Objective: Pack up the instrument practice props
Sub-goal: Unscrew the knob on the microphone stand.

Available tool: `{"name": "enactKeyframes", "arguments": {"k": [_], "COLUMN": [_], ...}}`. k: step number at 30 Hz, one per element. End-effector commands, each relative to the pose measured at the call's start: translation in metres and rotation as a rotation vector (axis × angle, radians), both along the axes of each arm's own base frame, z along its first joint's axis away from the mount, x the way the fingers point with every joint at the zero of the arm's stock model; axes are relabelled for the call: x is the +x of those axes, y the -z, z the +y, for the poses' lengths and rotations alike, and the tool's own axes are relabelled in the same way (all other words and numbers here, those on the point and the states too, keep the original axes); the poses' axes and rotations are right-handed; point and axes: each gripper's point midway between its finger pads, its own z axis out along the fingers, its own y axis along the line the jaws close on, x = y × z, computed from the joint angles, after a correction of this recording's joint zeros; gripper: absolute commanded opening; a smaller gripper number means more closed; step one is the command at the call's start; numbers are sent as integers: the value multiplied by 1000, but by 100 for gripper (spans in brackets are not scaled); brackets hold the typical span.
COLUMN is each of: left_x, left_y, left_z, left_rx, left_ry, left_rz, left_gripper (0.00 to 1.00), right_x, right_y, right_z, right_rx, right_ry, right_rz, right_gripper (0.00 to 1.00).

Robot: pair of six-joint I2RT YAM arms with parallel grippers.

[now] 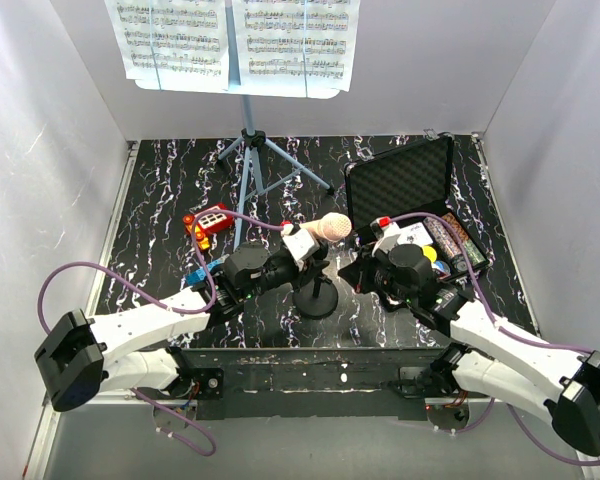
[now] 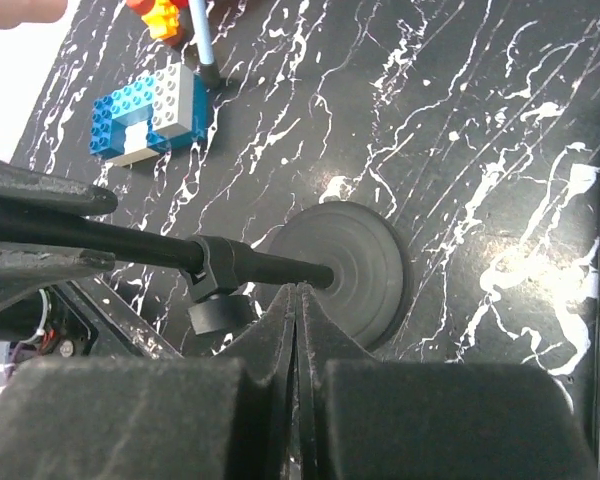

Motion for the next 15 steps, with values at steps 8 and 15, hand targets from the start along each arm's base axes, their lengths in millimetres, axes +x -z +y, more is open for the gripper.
{"name": "enactKeyframes", "arguments": {"k": [8,15], "left_x": [-14,-9], "left_y": [38,29], "left_z": [17,18], "left_rx": [96,71], "left_ry": [-4,-32], "left_rz": [81,46], "left_gripper": [0,0], "right_x": [-33,-48], "right_y": [-23,-27], "right_z": [22,35], "right_rx": [289,500], "right_ry": [-44,-33], "right_rz": [293,544], "right_gripper": [59,62]}}
